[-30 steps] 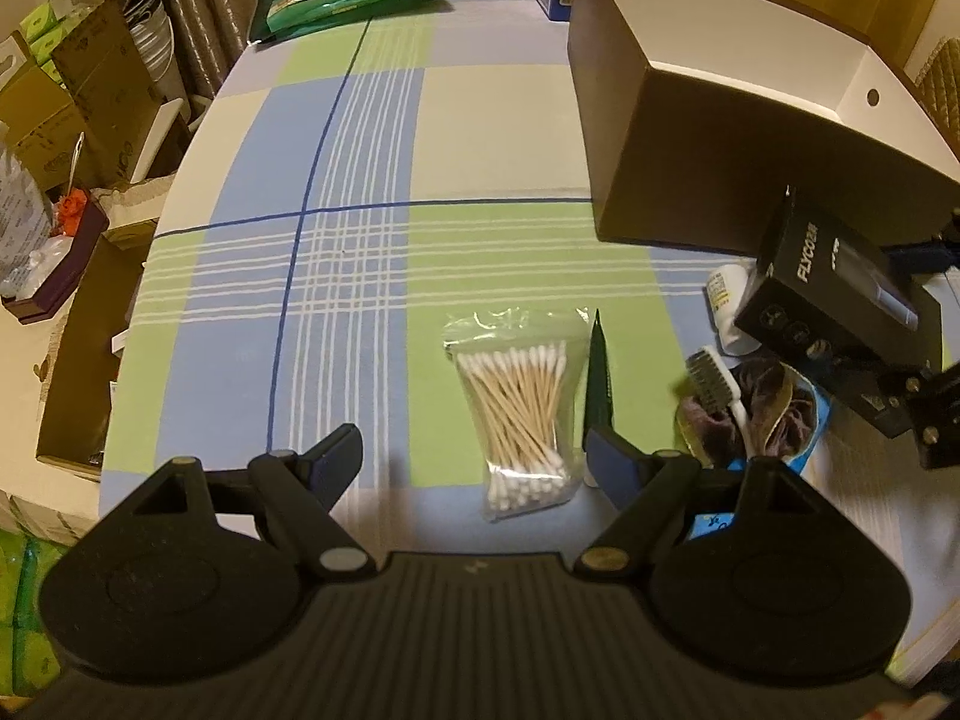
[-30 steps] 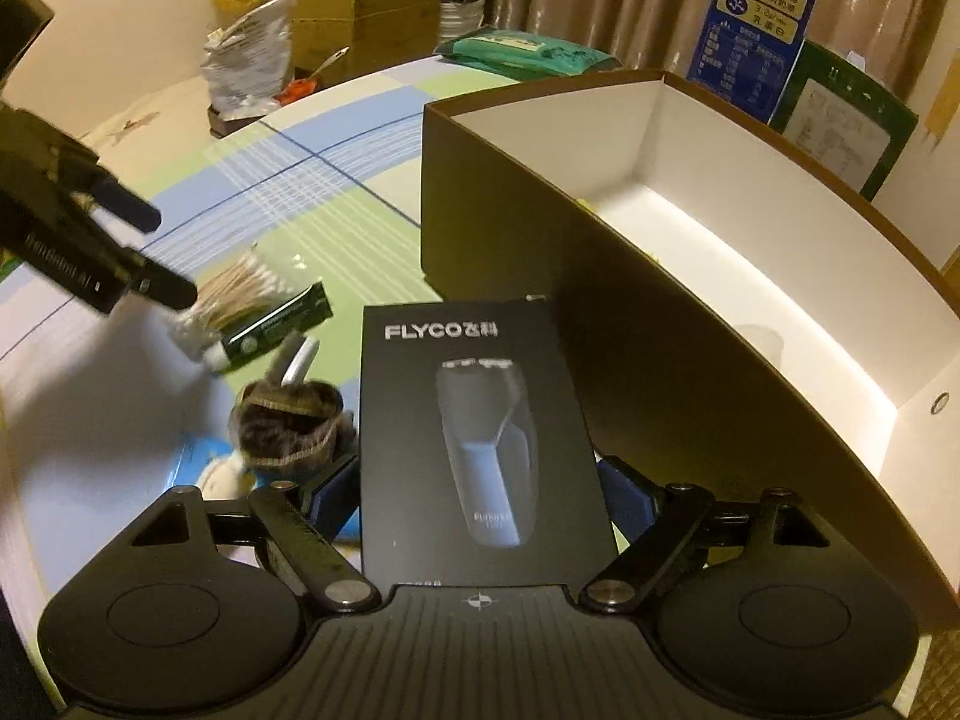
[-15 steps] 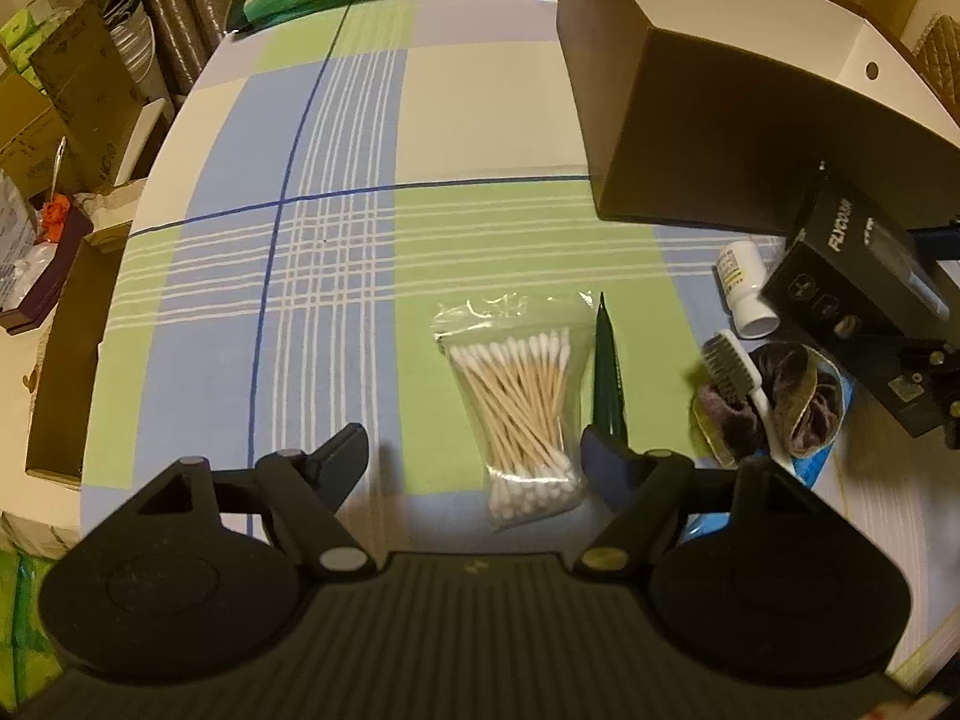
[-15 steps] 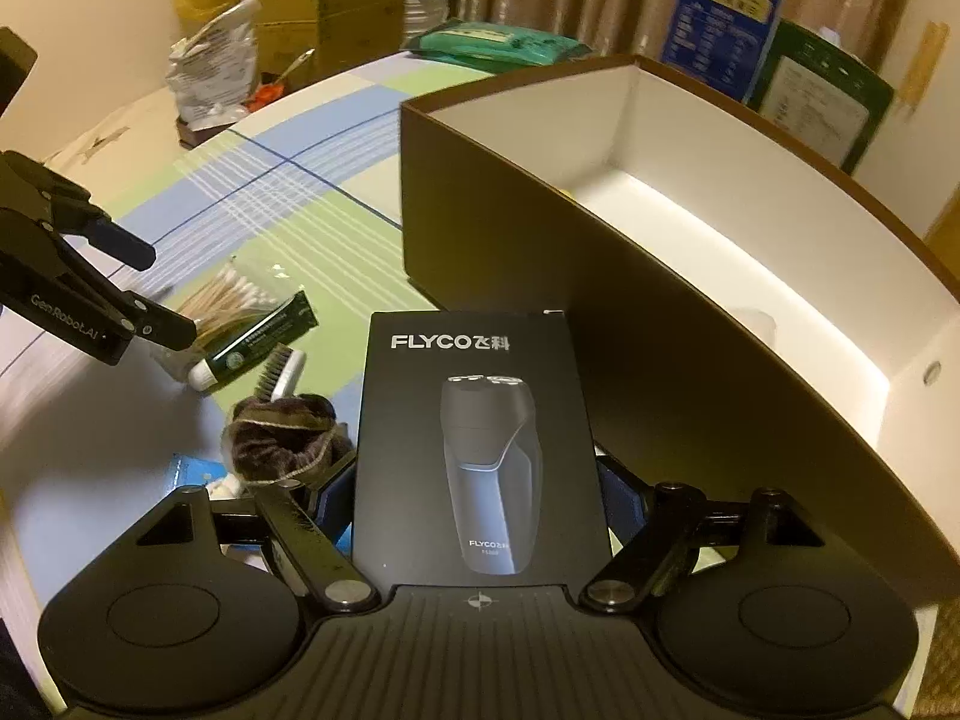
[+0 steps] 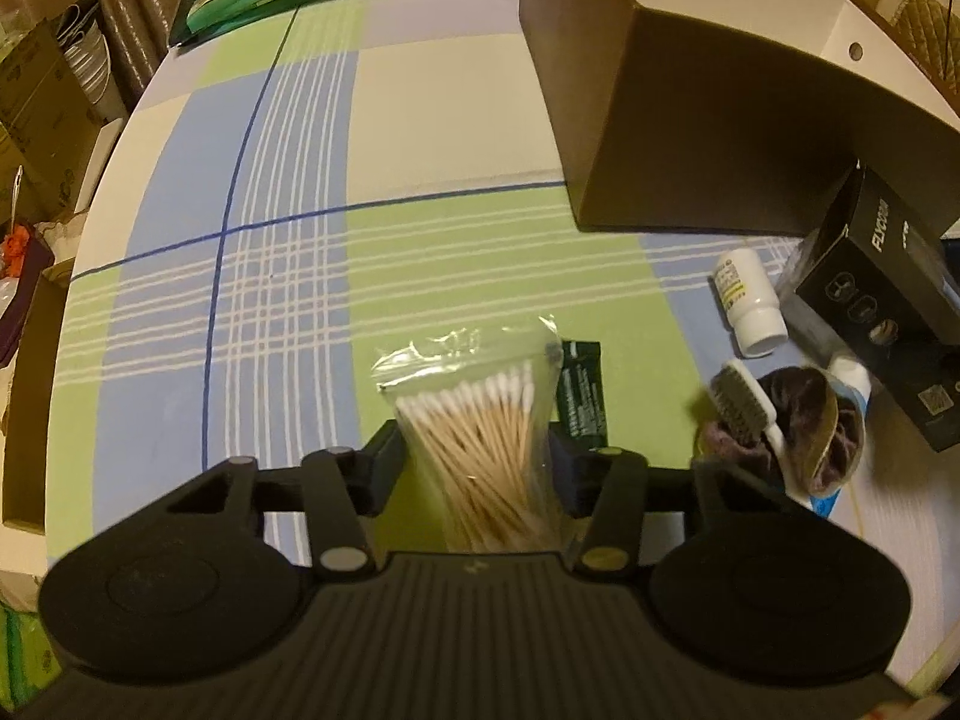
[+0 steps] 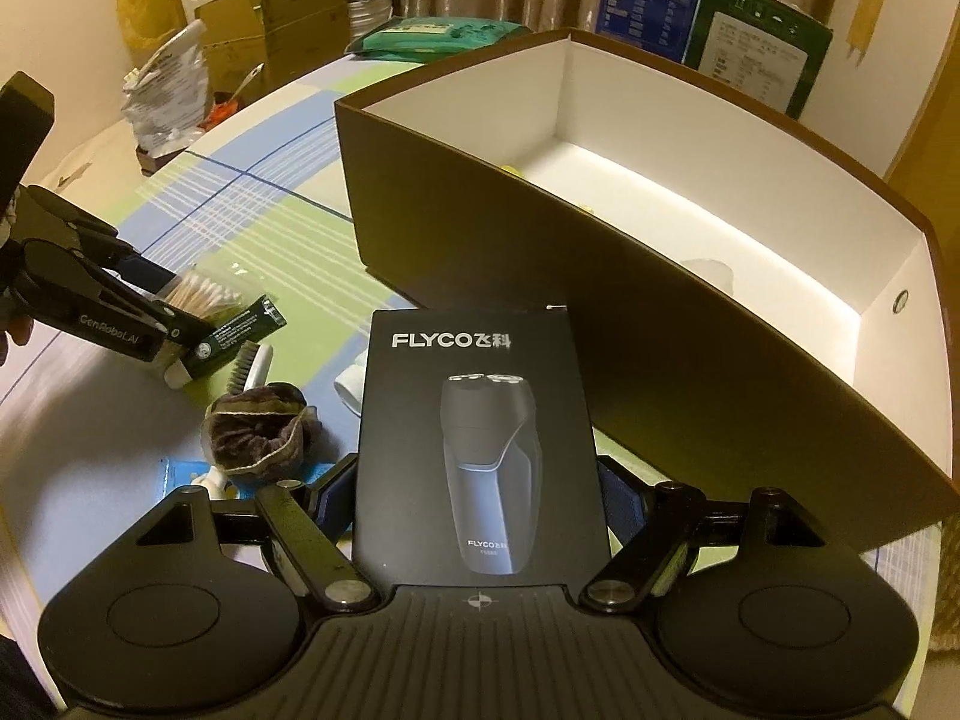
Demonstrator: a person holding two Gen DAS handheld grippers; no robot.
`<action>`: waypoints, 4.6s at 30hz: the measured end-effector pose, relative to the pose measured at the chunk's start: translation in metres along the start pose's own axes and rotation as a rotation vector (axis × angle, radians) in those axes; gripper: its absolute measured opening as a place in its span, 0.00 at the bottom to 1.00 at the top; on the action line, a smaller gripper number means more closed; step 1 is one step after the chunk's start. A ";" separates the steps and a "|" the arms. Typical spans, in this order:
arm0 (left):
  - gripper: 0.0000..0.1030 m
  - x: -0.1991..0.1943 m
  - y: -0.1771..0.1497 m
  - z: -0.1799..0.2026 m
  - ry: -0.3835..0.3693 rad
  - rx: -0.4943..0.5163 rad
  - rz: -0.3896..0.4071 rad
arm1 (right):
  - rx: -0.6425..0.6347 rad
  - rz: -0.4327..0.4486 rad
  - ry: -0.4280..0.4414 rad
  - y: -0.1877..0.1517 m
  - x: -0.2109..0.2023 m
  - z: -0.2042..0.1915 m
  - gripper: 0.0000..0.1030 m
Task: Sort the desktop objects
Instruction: 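Grasp the black FLYCO box with the right tool while the left tool grasps the cotton swab bag, then lift the swab bag and FLYCO box over the box and lower them inside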
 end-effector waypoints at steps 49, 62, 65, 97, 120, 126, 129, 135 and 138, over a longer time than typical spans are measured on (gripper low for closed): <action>0.21 -0.079 -0.009 0.004 -0.027 -0.097 0.126 | 0.194 0.054 -0.033 -0.004 -0.051 0.017 0.74; 0.21 -0.115 0.056 0.052 -0.141 -0.010 0.278 | 0.293 0.174 -0.075 0.018 -0.101 0.048 0.74; 0.21 -0.118 0.076 0.066 -0.166 0.018 0.308 | 0.305 0.203 -0.100 0.029 -0.109 0.059 0.74; 0.21 0.014 0.246 0.141 -0.254 -0.054 0.164 | 0.434 0.133 -0.270 0.105 -0.006 0.193 0.74; 0.37 0.090 0.256 0.158 -0.149 -0.062 0.054 | 0.394 0.054 -0.278 0.109 0.041 0.220 0.74; 0.37 0.087 0.258 0.155 -0.138 -0.048 0.059 | 0.368 0.069 -0.286 0.112 0.046 0.221 0.74; 0.38 0.086 0.258 0.151 -0.128 -0.049 0.062 | 0.344 0.099 -0.284 0.114 0.048 0.220 0.74; 0.45 0.079 0.255 0.144 -0.115 -0.027 0.075 | 0.321 0.104 -0.263 0.110 0.041 0.216 0.85; 0.48 0.073 0.252 0.140 -0.115 -0.012 0.083 | 0.322 0.101 -0.242 0.104 0.032 0.211 0.87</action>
Point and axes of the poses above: each gripper's, at about its wrist camera, not at the fingertips, and x roughly the way its jaws point, z to its right, y to its top, the point moved 4 cm from there along x, roughly the way its jaws point, and after that the axes turned 1 degree about y, right-handed, at the moved point
